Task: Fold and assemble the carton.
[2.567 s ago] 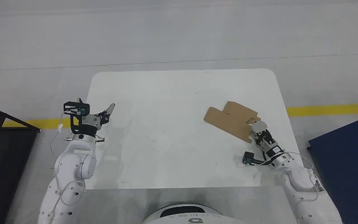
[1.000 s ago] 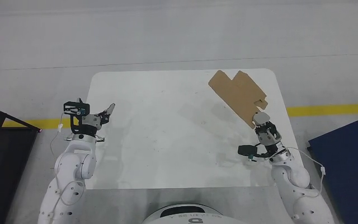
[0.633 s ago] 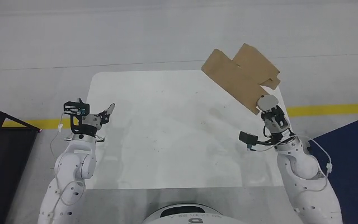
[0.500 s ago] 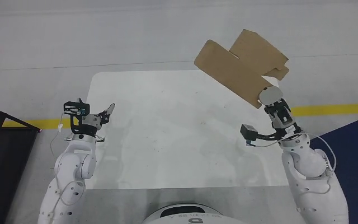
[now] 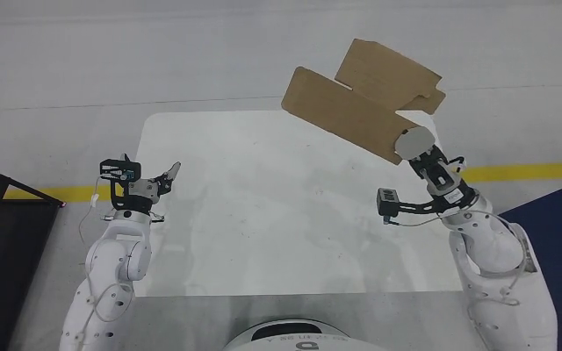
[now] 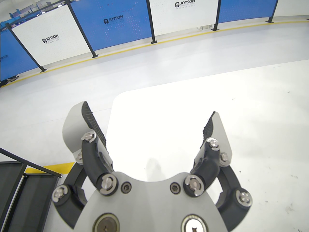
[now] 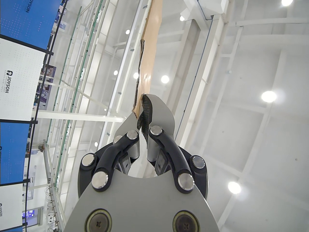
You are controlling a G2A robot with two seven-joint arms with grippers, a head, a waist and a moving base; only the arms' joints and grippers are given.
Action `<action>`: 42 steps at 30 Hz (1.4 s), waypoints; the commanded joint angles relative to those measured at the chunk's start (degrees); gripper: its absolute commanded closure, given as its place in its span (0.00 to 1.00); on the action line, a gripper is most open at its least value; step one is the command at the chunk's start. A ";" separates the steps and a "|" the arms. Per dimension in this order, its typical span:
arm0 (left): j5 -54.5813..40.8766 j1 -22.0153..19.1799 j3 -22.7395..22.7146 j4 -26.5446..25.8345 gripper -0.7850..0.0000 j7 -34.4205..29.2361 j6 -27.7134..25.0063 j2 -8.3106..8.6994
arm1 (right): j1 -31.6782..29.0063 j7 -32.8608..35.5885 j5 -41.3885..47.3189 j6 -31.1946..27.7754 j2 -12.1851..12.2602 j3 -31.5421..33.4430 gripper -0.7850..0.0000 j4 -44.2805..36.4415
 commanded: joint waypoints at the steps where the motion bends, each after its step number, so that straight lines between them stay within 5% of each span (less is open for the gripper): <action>1: 0.00 0.00 0.00 0.00 0.00 0.00 0.00 0.00 | 0.38 0.19 0.00 -0.08 0.12 -0.70 1.00 0.19; 17: 0.00 0.00 0.00 0.00 0.00 0.00 0.00 0.00 | 0.86 -0.27 0.00 -0.60 0.32 -1.46 1.00 0.12; 20: 0.00 0.00 0.00 0.00 0.00 0.00 0.00 0.00 | 2.13 -1.92 1.09 -4.65 0.25 -3.98 1.00 0.30; 26: 0.00 0.00 0.00 0.00 0.00 0.00 0.00 0.00 | 7.95 -3.79 16.53 -8.38 -0.44 -10.69 1.00 0.74; 33: 0.00 0.00 0.00 0.00 0.00 0.00 0.00 0.00 | 13.90 -17.43 56.69 -20.72 -1.63 -20.28 1.00 1.18; 42: 0.00 0.00 0.00 0.00 0.00 0.00 0.00 0.00 | 17.25 -30.74 79.69 -35.97 -3.28 -32.13 1.00 4.65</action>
